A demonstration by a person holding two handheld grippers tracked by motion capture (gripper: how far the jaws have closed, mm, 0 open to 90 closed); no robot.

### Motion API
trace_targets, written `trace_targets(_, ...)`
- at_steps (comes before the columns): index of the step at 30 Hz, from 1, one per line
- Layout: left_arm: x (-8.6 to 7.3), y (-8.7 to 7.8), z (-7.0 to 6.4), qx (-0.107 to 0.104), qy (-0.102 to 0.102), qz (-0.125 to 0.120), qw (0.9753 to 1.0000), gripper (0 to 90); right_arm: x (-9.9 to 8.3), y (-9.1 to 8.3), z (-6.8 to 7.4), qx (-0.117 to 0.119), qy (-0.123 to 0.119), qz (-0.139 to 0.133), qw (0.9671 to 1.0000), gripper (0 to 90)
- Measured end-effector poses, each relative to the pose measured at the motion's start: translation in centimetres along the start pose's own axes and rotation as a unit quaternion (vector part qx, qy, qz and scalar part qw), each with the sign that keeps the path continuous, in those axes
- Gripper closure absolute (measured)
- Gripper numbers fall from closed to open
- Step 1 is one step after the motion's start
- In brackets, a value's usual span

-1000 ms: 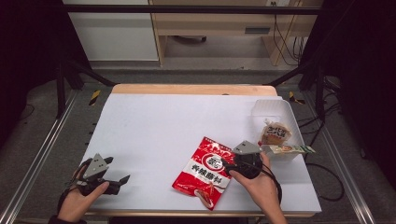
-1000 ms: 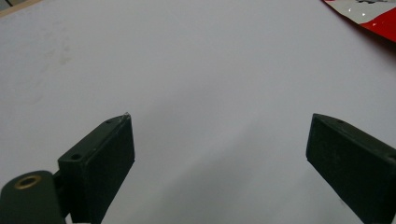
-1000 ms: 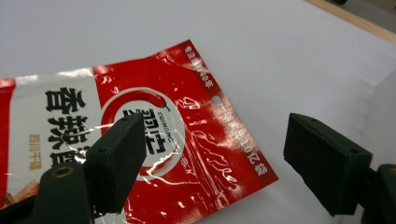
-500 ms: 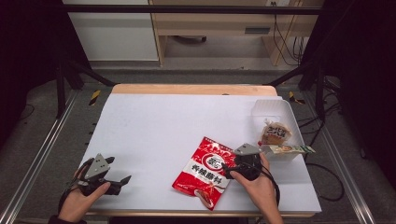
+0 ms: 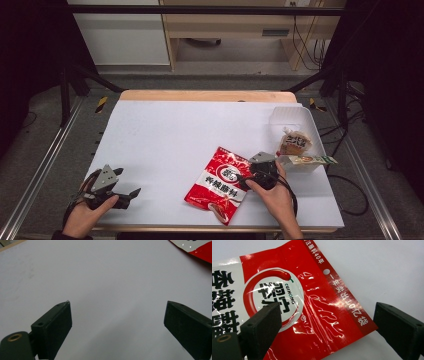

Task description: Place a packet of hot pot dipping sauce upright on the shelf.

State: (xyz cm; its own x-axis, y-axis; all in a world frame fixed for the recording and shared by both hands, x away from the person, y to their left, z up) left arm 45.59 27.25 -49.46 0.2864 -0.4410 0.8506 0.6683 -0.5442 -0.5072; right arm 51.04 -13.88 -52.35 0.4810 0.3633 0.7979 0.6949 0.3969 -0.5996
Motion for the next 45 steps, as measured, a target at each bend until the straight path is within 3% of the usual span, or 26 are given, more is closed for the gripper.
trace_targets(16, 0.0, 0.0, 0.0, -0.001, 0.001, 0.001, 1.0000, 7.6, 0.8, -2.1, 1.7, 0.043, 0.026, -0.036, 0.9981, 19.2)
trace_targets(21, 0.0, 0.1, 0.0, 0.000, 0.000, 0.002, 1.0000, 7.6, -0.1, -2.0, 1.6, 0.034, 0.023, -0.012, 0.9991, 25.6)
trace_targets(22, 0.0, 0.1, 0.0, -0.001, 0.001, 0.002, 1.0000, 7.6, -0.3, -1.9, 1.4, 0.032, 0.024, -0.005, 0.9992, 30.2)
trace_targets(30, 0.0, 0.3, 0.0, -0.003, -0.001, 0.005, 1.0000, 8.2, 0.3, -0.8, 0.3, -0.009, -0.012, 0.002, 0.9999, 68.9)
trace_targets(36, 0.1, 0.4, 0.1, -0.005, -0.007, 0.005, 1.0000, 9.0, 1.1, -0.6, 0.0, -0.029, -0.039, 0.000, 0.9988, 84.0)
trace_targets(37, 0.2, 0.4, 0.1, -0.007, -0.007, 0.005, 0.9999, 9.1, 1.3, -0.5, -0.2, -0.030, -0.045, -0.004, 0.9985, 90.0)
trace_targets(42, 0.6, 0.6, 0.1, -0.008, -0.003, 0.005, 0.9999, 9.7, 2.8, -0.1, -0.1, -0.026, -0.061, -0.020, 0.9976, 90.0)
trace_targets(45, 1.2, 0.8, 0.4, -0.008, -0.001, 0.004, 1.0000, 10.0, 4.0, 0.4, 0.3, -0.028, -0.087, -0.027, 0.9955, 90.0)
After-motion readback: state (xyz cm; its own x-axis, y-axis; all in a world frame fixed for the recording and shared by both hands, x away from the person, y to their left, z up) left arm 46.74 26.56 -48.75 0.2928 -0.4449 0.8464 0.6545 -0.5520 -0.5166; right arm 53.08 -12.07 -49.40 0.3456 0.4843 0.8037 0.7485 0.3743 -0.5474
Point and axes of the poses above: each handheld gripper's, and its own axes: y roughly forward along the jaws, x roughly out of its top, z roughly to its left, the point moved 7 cm from there along y, roughly forward along the jaws, and after that the axes turned 7 degrees about -z, right-handed, at the moved point
